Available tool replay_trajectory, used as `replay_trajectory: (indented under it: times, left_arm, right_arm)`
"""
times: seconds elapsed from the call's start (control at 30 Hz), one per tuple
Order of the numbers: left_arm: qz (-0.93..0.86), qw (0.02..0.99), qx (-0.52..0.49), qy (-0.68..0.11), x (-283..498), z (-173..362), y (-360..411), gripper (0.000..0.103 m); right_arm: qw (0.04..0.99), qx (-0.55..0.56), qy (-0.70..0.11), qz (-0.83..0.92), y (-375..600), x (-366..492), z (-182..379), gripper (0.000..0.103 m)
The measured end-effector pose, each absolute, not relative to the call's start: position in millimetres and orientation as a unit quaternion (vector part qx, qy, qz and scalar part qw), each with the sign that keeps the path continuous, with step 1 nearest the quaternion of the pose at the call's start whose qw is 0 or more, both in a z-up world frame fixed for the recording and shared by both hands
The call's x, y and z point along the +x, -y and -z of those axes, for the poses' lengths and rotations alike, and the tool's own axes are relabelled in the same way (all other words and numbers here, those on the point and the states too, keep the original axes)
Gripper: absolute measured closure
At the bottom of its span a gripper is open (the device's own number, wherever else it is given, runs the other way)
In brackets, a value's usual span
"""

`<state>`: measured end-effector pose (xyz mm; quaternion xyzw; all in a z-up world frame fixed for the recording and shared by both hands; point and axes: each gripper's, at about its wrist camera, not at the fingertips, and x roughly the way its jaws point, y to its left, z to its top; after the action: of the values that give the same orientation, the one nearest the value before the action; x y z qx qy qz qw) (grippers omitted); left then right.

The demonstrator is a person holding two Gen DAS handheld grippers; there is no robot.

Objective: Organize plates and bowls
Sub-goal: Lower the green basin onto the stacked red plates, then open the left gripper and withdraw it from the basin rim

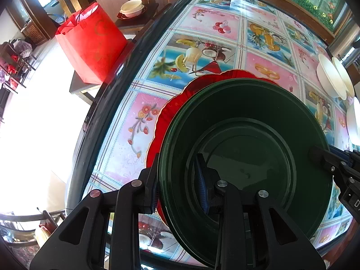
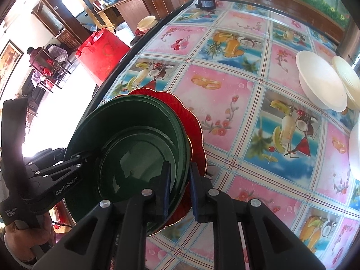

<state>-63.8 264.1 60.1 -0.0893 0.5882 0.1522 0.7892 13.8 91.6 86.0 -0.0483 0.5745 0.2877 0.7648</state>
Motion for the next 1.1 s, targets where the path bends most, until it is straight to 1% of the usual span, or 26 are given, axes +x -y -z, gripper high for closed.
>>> replay_trajectory:
  times: [0.27,0.37,0.43,0.5,0.93,0.97,1.03,1.1]
  left_arm:
    - [-0.153,0.792,-0.094,-0.584,-64.2,-58.8,-264.7,0.075]
    - [-0.150,0.792,-0.098,-0.584,-64.4,-58.9,-265.1,0.072]
    - [-0.152,0.794,-0.094,-0.582,-65.0,-59.7,-264.7,0.072]
    - [-0.153,0.795,-0.091,-0.581,-65.3,-60.4,-264.1,0.072]
    - [-0.164,0.809,-0.095,-0.556,-71.1,-84.4,-271.6,0.072]
    - [-0.163,0.810,-0.096,-0.555,-70.9,-86.0,-271.5,0.072]
    - [-0.162,0.813,-0.097,-0.550,-69.8,-90.7,-271.0,0.072]
    - [-0.157,0.816,-0.096,-0.547,-68.1,-94.8,-268.0,0.072]
  right_arm:
    - [0.763,-0.053,-0.574,-0.294,-93.8,14.1,-84.1,0.082]
    - [0.758,-0.050,-0.576,-0.301,-94.4,13.9,-83.2,0.075]
    - [0.760,-0.056,-0.573,-0.300,-94.6,11.9,-85.5,0.069]
    - [0.762,-0.055,-0.570,-0.302,-93.6,11.2,-88.2,0.067]
    - [0.771,-0.043,-0.557,-0.306,-79.9,7.3,-106.9,0.066]
    - [0.772,-0.043,-0.555,-0.306,-78.0,6.9,-108.9,0.066]
    - [0.774,-0.044,-0.554,-0.304,-74.7,6.1,-111.0,0.061]
    - [0.775,-0.044,-0.554,-0.302,-71.9,5.4,-111.5,0.060]
